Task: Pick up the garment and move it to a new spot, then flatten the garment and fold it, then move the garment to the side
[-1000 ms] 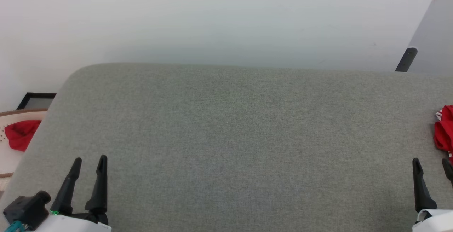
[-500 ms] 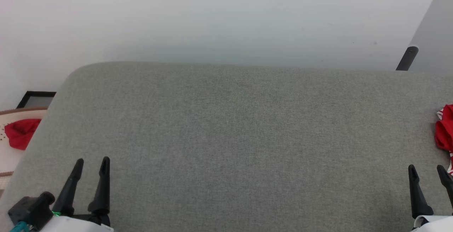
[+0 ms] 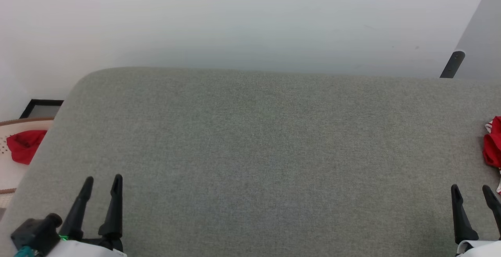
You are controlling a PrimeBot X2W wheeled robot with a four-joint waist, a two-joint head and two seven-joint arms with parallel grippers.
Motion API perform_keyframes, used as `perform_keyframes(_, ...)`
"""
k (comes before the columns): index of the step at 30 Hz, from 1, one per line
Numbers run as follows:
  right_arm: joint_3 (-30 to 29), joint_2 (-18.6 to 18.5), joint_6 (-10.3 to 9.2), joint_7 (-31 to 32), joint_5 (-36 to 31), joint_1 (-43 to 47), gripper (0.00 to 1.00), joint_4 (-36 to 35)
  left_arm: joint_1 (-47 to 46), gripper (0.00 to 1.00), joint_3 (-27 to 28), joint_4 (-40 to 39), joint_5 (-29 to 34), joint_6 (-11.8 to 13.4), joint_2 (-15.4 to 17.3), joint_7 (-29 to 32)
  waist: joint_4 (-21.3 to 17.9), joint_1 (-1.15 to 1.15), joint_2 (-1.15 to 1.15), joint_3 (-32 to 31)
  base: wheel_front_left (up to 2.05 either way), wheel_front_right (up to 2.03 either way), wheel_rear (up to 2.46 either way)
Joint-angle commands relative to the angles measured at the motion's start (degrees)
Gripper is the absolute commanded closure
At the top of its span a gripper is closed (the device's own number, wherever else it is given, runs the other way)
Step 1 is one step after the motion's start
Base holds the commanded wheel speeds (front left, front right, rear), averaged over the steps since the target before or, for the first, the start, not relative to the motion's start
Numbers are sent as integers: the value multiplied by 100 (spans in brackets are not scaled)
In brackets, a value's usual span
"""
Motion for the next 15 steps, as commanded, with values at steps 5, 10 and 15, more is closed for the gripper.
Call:
perform_keyframes(5, 15, 128, 1, 35, 7, 25, 100, 199, 83, 100, -73, 187, -11, 1, -168, 5, 0, 0, 0, 0, 0, 0, 0)
perform_keyframes(10, 6, 250, 1, 147, 325, -4, 100, 303, 107, 100, -76, 317, -271, 1, -325, 93, -12, 0, 0, 1, 0, 0, 0)
perform_keyframes(15, -9, 318, 1, 289, 831, -55, 100, 272, 39, 100, -22, 349, -680, 0, -415, 235, -32, 0, 0, 3, 0, 0, 0)
